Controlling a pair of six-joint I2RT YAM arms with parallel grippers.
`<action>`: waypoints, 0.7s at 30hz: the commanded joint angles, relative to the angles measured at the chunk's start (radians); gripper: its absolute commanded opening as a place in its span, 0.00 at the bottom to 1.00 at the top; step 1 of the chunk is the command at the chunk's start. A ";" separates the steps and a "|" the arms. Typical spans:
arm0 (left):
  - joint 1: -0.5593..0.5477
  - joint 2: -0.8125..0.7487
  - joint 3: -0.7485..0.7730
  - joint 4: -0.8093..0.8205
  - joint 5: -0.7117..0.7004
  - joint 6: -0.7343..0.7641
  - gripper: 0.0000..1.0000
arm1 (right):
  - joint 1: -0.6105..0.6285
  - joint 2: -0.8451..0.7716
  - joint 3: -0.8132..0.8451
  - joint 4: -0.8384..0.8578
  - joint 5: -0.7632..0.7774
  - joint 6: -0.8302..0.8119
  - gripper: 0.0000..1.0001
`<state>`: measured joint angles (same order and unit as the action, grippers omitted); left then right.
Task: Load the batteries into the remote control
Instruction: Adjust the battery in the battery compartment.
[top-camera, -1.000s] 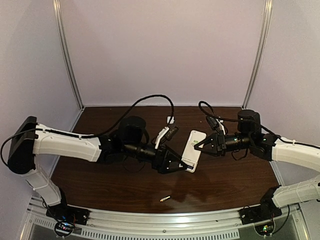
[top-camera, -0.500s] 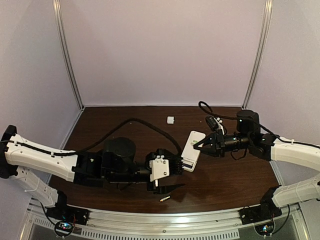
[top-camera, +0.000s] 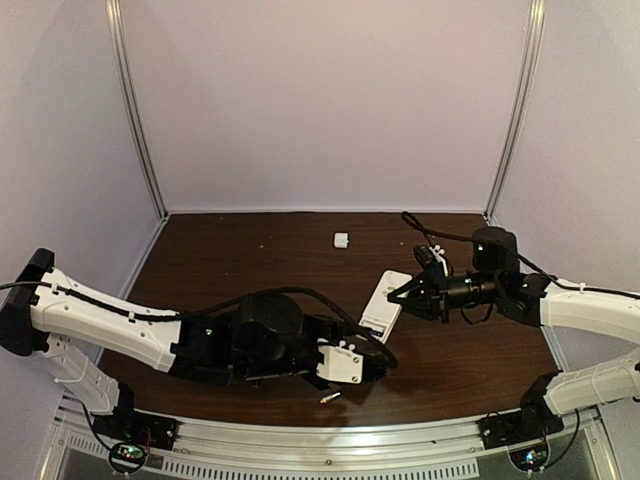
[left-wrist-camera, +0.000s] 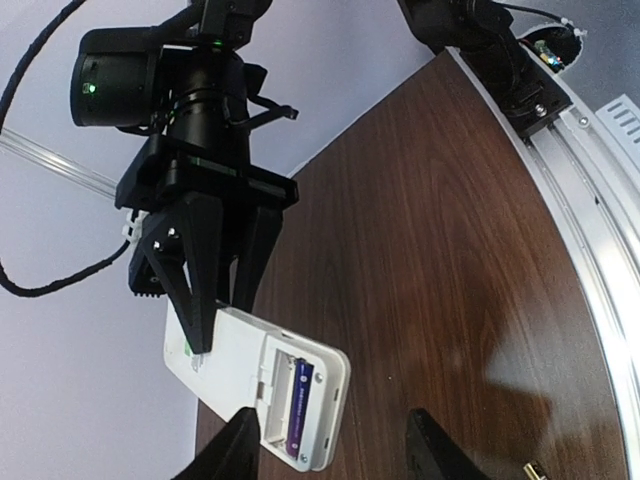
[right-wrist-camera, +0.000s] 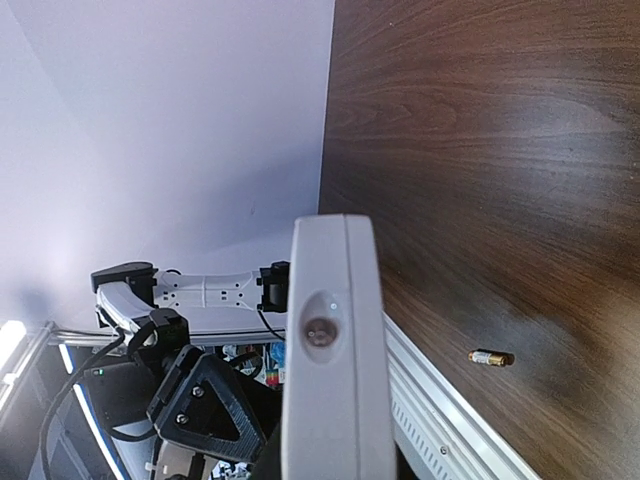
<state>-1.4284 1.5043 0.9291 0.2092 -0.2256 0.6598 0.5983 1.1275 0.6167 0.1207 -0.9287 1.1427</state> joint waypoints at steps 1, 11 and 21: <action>0.000 0.042 0.048 0.043 -0.024 0.045 0.49 | 0.009 -0.022 -0.008 0.044 0.024 0.083 0.00; 0.006 0.079 0.073 0.056 -0.037 0.043 0.41 | 0.026 -0.043 -0.018 0.051 0.036 0.151 0.00; 0.018 0.084 0.078 0.060 -0.034 0.046 0.37 | 0.042 -0.038 -0.012 0.051 0.041 0.157 0.00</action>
<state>-1.4250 1.5745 0.9764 0.2348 -0.2546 0.6979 0.6308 1.1061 0.6083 0.1322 -0.8997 1.2884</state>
